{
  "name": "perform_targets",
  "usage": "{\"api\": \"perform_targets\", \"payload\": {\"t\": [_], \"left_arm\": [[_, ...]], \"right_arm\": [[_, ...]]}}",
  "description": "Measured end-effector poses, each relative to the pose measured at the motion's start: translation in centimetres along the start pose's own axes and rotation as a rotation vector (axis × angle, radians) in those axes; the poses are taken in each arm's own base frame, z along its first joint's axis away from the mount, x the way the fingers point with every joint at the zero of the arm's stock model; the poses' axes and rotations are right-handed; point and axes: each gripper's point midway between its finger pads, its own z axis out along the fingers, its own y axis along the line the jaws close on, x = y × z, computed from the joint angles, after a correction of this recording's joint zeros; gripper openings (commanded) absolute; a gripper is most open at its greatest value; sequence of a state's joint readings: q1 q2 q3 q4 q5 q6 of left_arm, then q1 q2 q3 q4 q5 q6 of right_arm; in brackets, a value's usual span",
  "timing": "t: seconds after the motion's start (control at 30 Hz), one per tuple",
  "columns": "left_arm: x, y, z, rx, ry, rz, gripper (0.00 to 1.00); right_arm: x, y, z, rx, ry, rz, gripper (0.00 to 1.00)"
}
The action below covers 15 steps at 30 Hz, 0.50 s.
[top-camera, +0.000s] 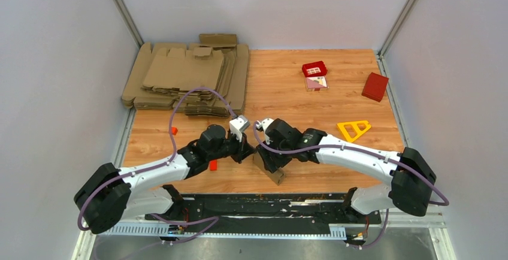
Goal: Fold the paper box
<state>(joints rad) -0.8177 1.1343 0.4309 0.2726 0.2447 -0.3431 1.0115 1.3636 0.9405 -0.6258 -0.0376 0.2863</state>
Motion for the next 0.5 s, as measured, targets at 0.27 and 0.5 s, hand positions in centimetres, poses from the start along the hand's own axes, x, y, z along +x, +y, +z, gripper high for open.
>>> {"api": "perform_targets", "payload": {"t": [0.27, 0.5], "left_arm": [[0.4, -0.3, -0.6, 0.003, 0.023, -0.024, 0.06], [0.8, -0.8, -1.1, 0.004, 0.061, -0.082, 0.51]], "right_arm": [[0.9, 0.1, 0.1, -0.019, 0.029, -0.037, 0.36], [1.2, 0.2, 0.3, -0.026, 0.032, -0.067, 0.35]]}}
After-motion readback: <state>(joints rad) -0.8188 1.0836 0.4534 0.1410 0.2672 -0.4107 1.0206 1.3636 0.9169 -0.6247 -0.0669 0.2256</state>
